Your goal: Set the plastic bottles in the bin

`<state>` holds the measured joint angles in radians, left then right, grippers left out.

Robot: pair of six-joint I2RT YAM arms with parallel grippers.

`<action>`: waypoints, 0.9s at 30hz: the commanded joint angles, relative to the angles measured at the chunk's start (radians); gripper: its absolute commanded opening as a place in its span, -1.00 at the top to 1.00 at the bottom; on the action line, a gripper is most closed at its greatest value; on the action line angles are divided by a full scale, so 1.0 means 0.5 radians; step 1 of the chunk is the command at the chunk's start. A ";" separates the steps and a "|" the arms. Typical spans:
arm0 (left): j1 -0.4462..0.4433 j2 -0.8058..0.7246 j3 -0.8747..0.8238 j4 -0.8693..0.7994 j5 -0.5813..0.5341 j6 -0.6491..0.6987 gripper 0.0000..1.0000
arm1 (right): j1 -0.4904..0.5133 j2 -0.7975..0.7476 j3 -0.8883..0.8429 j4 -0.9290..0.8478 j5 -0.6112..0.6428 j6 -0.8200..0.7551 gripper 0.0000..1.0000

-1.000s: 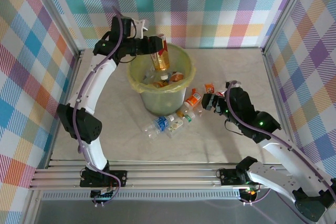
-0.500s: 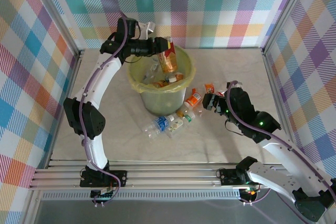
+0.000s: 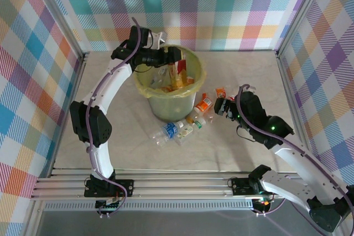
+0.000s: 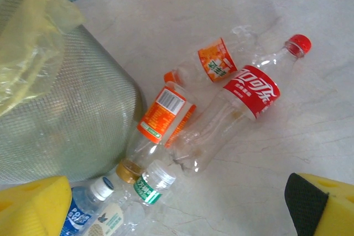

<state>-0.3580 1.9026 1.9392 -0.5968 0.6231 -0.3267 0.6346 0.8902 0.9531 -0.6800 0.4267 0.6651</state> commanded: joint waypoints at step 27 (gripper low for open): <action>-0.051 -1.402 -1.084 0.360 -1.182 0.049 -1.00 | -0.573 0.546 -0.148 0.256 -0.458 0.298 -0.99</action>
<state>-0.3775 1.2659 1.4467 -0.4900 0.1276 -0.2783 0.3611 1.1217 0.8898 -0.6445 0.2859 0.7990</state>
